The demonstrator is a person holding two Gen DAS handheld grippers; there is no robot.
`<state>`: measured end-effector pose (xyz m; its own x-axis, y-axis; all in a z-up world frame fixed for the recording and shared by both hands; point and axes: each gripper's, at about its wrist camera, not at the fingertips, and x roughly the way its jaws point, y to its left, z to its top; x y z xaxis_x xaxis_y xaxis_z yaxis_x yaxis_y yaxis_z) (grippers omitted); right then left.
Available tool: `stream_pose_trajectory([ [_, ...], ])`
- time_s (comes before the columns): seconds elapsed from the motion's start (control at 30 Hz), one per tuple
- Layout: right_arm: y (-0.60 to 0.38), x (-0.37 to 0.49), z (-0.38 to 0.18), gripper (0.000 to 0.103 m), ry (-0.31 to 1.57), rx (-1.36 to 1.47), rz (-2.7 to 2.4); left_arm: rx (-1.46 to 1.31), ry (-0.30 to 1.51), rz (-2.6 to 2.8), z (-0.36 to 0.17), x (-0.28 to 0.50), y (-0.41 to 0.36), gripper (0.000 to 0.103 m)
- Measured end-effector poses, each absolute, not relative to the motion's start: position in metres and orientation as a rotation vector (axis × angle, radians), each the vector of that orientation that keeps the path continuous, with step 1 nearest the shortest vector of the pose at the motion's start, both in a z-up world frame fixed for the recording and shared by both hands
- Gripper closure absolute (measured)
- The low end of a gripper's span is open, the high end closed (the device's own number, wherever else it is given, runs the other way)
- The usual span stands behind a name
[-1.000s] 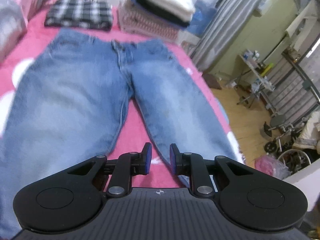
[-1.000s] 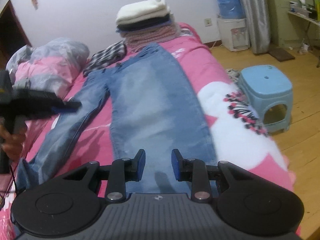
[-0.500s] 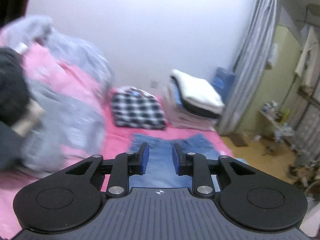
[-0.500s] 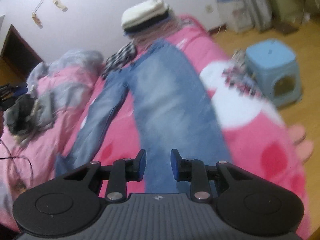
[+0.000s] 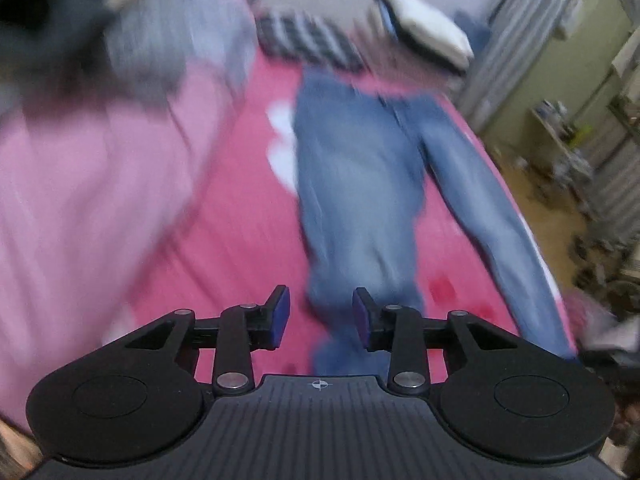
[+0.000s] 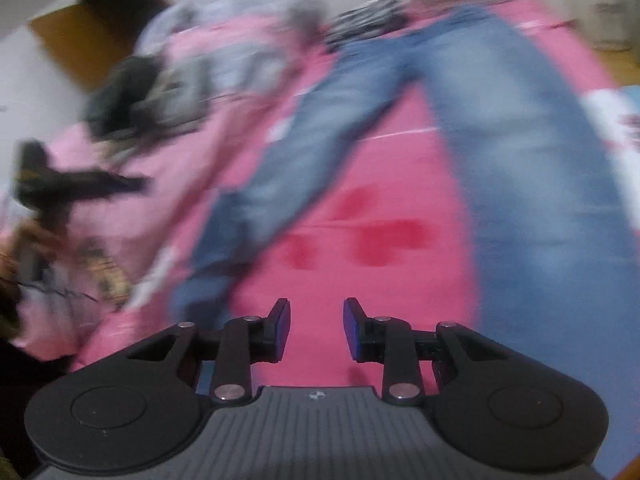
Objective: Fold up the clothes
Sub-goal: 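Grasp a jeans leg hem with the left tool and lift it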
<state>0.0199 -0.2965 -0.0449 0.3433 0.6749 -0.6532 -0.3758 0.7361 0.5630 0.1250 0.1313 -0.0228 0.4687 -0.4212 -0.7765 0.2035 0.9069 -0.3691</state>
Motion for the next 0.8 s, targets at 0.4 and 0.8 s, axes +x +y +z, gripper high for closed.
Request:
stream_pose_trajectory([
  [0.4,-0.217,-0.004,-0.114,0.068,1.22,0.438,0.787,-0.203,1.233,-0.622,-0.096,0.095,0.057,0.055],
  [0.8,-0.221,-0.01,-0.128,0.067,1.248,0.545,0.784,-0.407,1.242,-0.638,-0.105,0.074,0.077,0.085],
])
